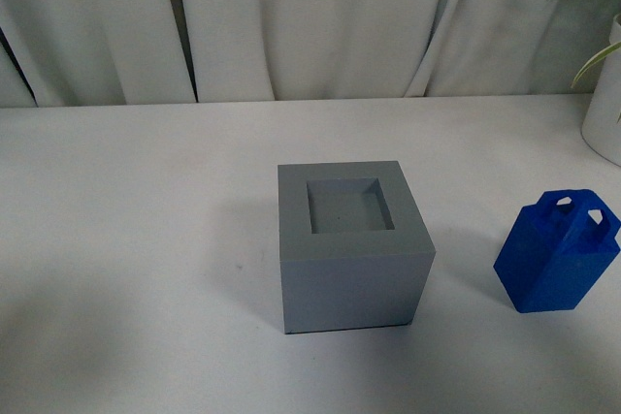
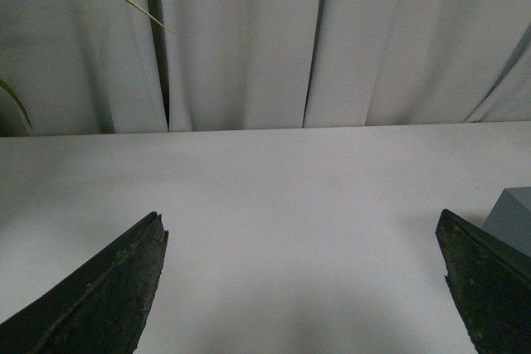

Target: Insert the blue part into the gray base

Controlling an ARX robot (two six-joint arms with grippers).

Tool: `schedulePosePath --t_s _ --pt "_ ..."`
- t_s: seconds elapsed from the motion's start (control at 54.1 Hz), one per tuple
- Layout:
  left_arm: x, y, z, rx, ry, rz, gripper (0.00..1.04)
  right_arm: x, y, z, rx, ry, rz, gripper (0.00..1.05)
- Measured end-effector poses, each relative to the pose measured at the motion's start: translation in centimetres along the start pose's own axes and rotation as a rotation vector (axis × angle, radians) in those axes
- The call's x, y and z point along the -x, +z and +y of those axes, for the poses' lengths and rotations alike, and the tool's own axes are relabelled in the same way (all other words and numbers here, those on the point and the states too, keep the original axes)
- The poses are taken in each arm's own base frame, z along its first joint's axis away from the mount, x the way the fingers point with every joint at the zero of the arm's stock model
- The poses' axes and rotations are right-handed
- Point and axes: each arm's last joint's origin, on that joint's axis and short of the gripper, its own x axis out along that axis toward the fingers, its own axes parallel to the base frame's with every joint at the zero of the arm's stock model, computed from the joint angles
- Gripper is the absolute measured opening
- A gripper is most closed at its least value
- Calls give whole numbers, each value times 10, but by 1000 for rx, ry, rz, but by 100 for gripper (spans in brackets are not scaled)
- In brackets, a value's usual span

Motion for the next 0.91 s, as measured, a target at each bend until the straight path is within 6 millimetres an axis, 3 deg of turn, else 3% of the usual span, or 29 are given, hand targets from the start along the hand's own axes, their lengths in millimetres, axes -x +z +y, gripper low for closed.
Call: schedulePosePath --t_s 0.906 --pt "0 0 0 0 0 0 99 0 -1 0 -3 33 37 97"
